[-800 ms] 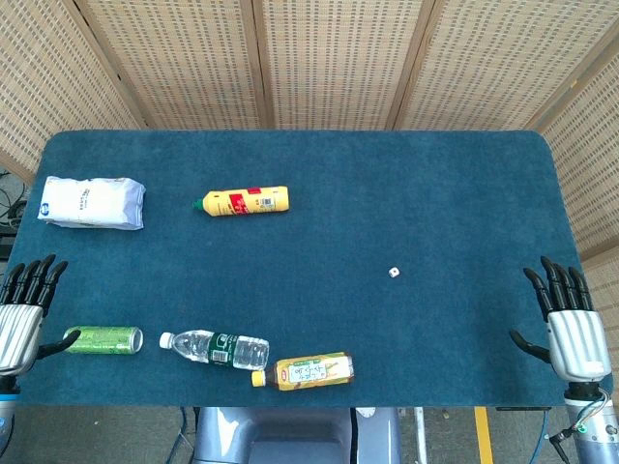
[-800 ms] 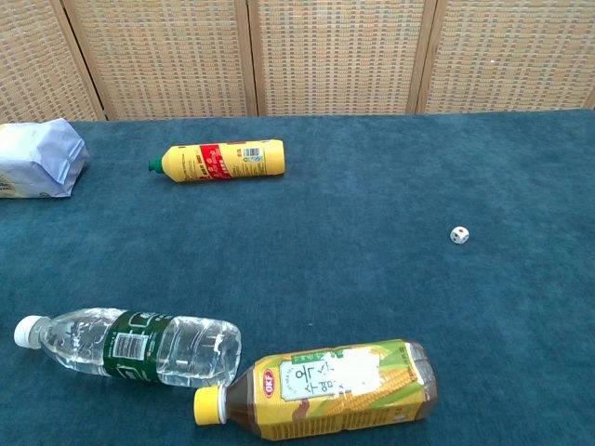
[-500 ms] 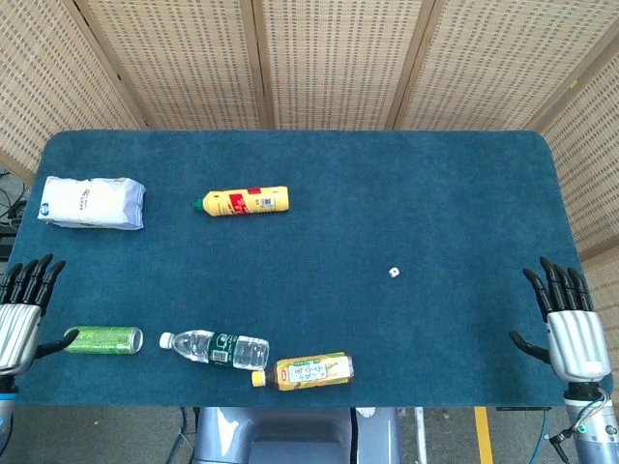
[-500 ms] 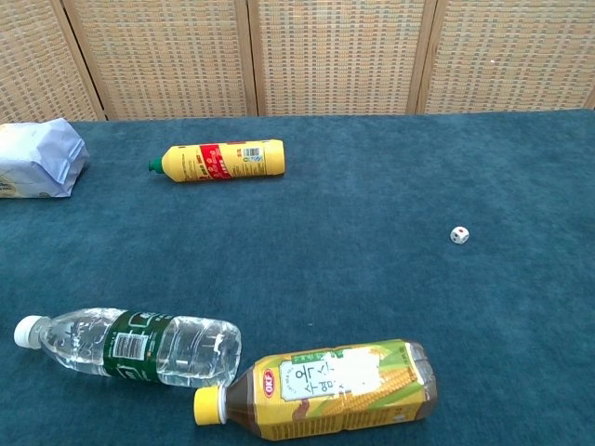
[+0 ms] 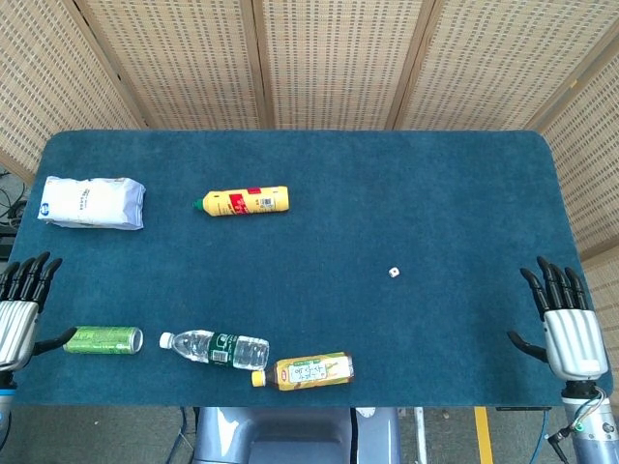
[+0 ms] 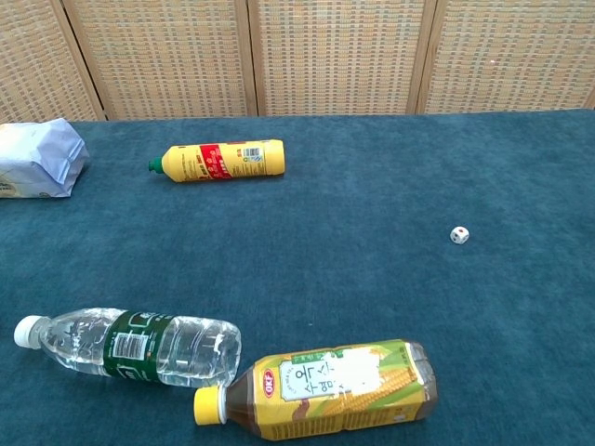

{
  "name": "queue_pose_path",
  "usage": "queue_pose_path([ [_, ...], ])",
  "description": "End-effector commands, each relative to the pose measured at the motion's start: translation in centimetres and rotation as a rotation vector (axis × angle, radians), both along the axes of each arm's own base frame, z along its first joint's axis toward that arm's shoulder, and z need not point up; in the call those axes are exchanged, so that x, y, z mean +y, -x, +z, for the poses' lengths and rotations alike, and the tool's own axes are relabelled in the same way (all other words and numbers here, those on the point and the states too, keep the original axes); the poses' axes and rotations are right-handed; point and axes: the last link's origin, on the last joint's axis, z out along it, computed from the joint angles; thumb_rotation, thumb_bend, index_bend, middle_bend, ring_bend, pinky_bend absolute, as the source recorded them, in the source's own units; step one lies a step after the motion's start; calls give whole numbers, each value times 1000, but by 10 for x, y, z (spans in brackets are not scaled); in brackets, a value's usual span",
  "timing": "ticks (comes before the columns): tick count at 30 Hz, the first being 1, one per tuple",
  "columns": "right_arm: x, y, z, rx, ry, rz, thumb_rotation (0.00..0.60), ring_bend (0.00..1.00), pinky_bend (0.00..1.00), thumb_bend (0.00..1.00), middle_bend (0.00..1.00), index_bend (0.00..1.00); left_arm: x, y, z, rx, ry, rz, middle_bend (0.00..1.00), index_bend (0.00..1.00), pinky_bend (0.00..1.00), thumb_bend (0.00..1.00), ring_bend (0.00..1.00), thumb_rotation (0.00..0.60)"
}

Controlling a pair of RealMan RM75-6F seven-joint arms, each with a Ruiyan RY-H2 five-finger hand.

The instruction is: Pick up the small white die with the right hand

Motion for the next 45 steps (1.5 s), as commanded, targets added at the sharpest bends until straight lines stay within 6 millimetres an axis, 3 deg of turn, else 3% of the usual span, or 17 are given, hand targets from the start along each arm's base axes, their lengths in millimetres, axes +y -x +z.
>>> queue_pose_path([
  [1, 1, 0, 0, 1, -2, 1, 600, 0, 0, 156, 0, 97, -1, 0, 1, -2, -5, 0, 0, 0, 0, 106, 0, 600],
  [24, -8, -7, -4, 0, -18, 8, 600, 0, 0, 156, 0, 97, -1, 1, 1, -1, -3, 5, 0, 0, 0, 107, 0, 600],
  [31, -45, -46, -8, 50, -45, 91, 600, 0, 0, 156, 0, 123, -1, -1, 0, -1, -2, -2, 0, 0, 0, 108, 0, 600],
  [39, -93, -94, -26, 131, -78, 161, 600, 2, 70, 194, 54, 267, -1, -2, -1, -1, 4, -13, 0, 0, 0, 107, 0, 600],
  [45, -118, -109, -48, 182, -123, 155, 600, 23, 92, 238, 89, 332, -1, -2, -2, -4, 8, -18, 0, 0, 0, 107, 0, 600],
])
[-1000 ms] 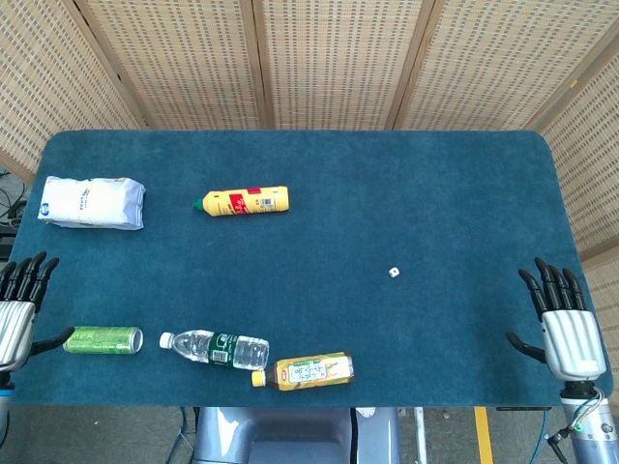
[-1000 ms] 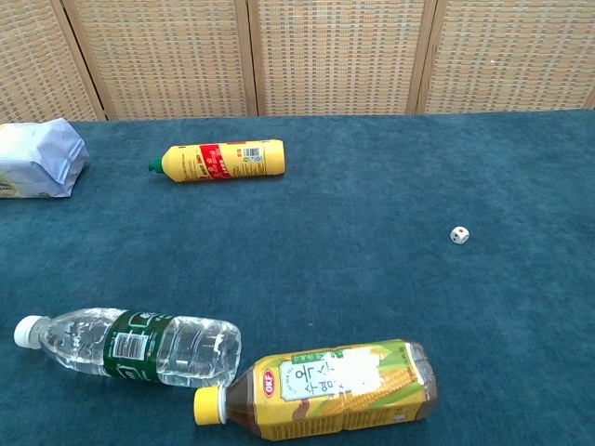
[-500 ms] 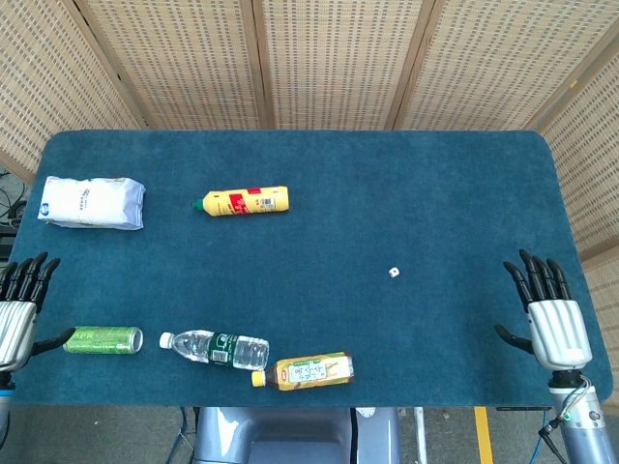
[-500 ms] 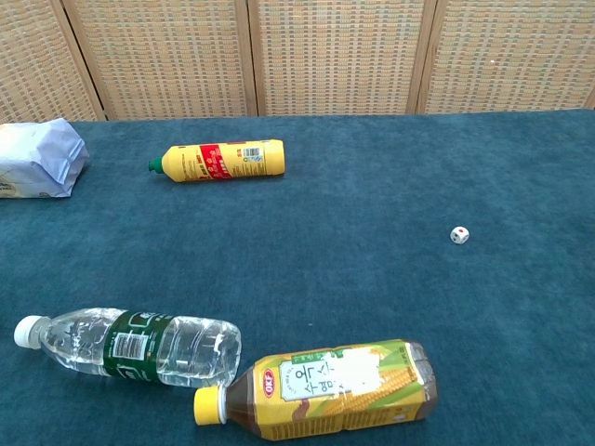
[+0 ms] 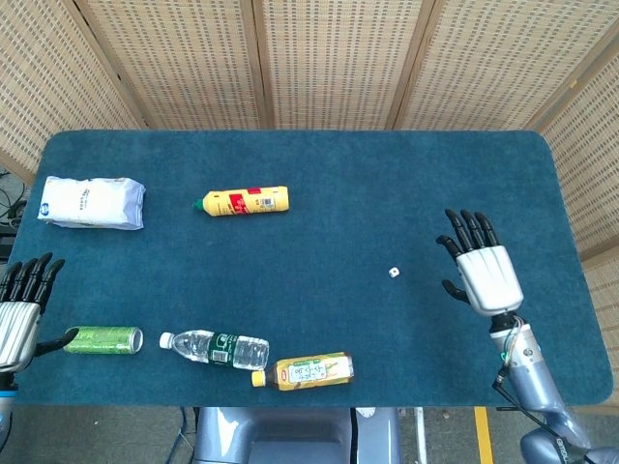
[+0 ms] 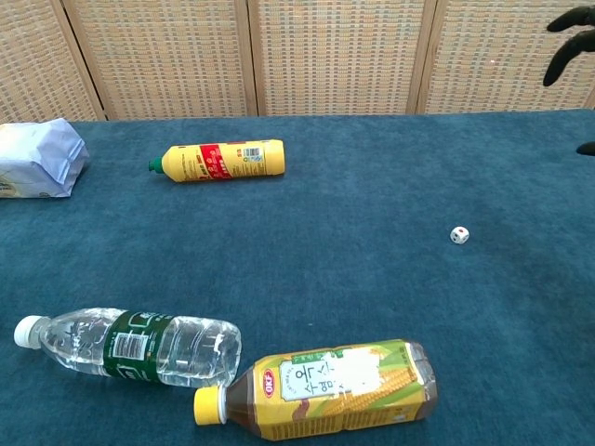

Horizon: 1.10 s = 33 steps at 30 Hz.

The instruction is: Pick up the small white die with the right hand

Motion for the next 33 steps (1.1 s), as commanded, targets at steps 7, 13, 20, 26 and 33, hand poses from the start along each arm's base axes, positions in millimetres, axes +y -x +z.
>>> queue_pose_path([
  [7, -30, -4, -36, 52, -78, -80, 600, 39, 99, 260, 118, 385, 1, 1, 1, -7, -3, 3, 0, 0, 0, 107, 0, 600],
  [13, -37, 8, -60, 66, -123, -134, 600, 61, 133, 265, 138, 412, 2, 1, 0, -6, 3, 4, 0, 0, 0, 109, 0, 600],
  [20, -44, 13, -80, 70, -152, -152, 600, 74, 144, 356, 154, 435, 2, 1, -1, -3, 5, 8, 0, 0, 0, 109, 0, 600],
  [26, -46, 12, -92, 85, -174, -153, 600, 74, 144, 358, 154, 441, 3, 1, -2, -1, 9, 8, 0, 0, 0, 108, 0, 600],
  [33, -46, 10, -106, 116, -204, -149, 600, 74, 144, 356, 154, 442, 3, 1, -3, 1, 12, 9, 0, 0, 0, 108, 0, 600],
])
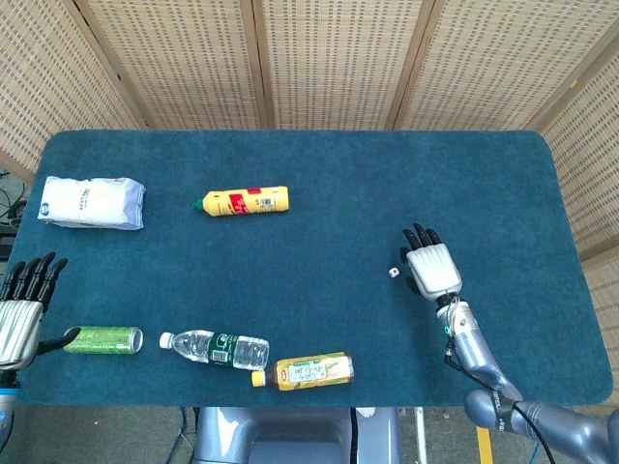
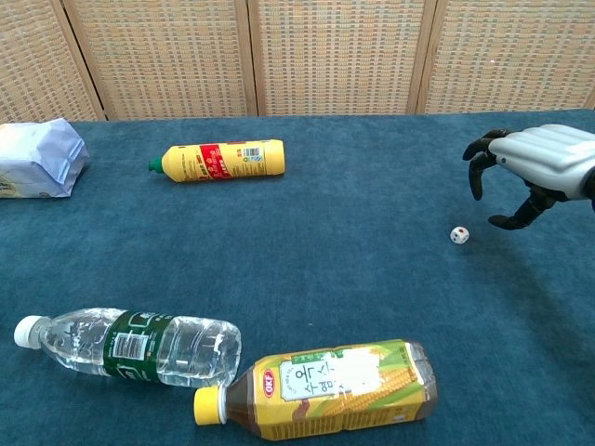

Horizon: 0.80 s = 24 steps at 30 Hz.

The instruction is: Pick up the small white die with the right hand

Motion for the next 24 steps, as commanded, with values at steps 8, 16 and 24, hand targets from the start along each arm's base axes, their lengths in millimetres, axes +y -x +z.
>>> queue_pose_path([
  [8, -2, -5, -23, 23, -53, -9, 600, 75, 144, 359, 154, 442, 1, 1, 0, -2, 0, 3, 0, 0, 0, 108, 0, 600],
  [16, -8, -7, -29, 45, -53, -13, 600, 74, 151, 362, 154, 442, 1, 0, -1, 1, 5, 1, 0, 0, 0, 108, 0, 600],
  [24, -11, -7, -29, 47, -55, -21, 600, 75, 153, 362, 154, 441, 2, 1, -2, 5, 9, 4, 0, 0, 0, 109, 0, 600],
])
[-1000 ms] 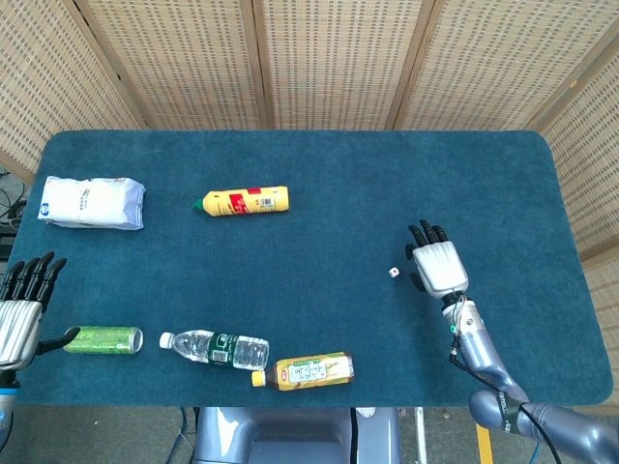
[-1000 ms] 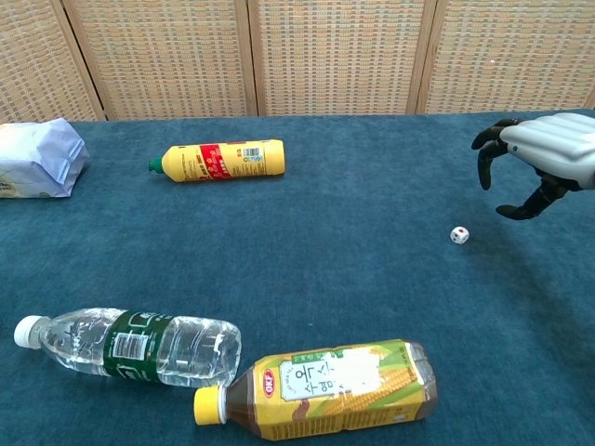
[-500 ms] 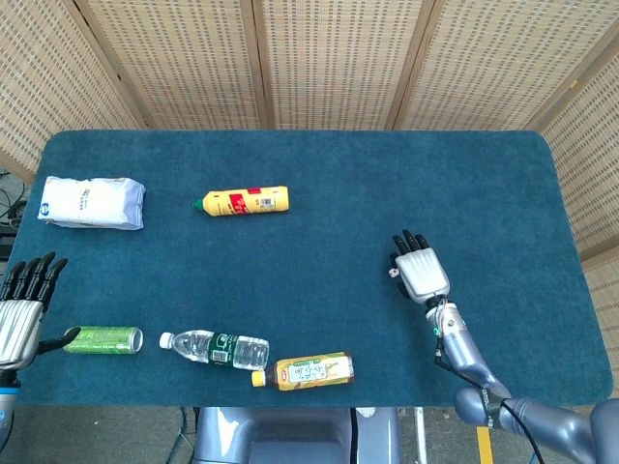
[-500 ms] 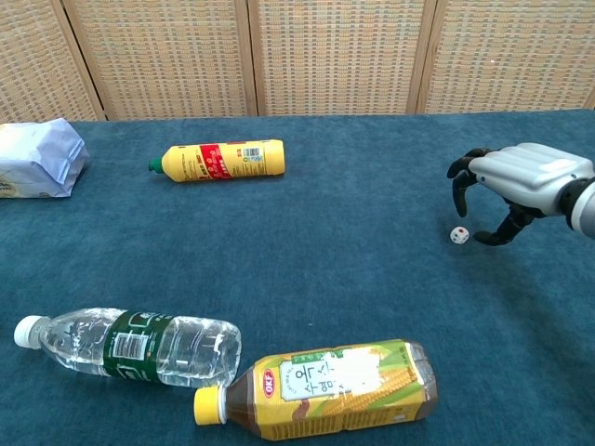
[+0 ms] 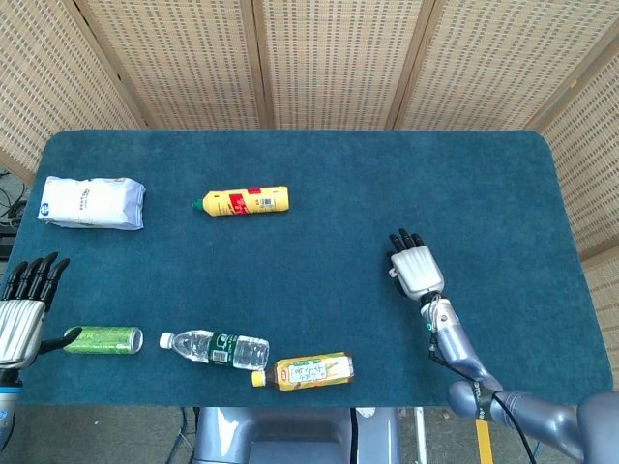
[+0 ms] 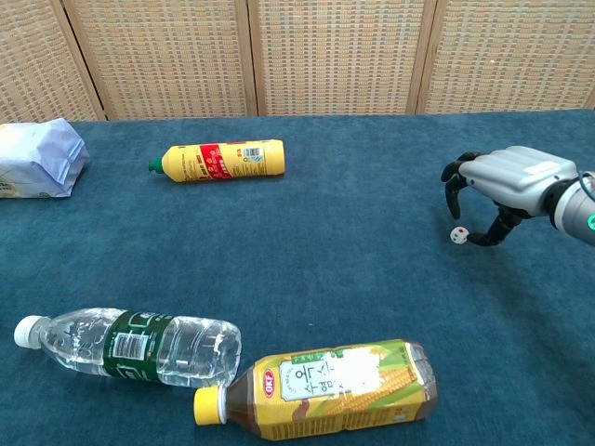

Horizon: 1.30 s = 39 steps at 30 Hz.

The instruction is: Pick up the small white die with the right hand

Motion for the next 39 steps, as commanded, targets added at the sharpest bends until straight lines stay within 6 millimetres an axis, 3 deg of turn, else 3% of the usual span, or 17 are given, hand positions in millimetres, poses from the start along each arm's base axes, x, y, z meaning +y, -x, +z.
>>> queue_pose_path([
  [1, -1, 0, 0, 3, -1, -1, 600, 74, 154, 362, 154, 441, 0, 0, 0, 0, 1, 1, 0, 0, 0, 109, 0, 600],
  [39, -12, 2, -16, 22, -31, -28, 600, 74, 181, 363, 154, 454, 3, 1, -5, 11, 20, 8, 0, 0, 0, 110, 0, 600],
])
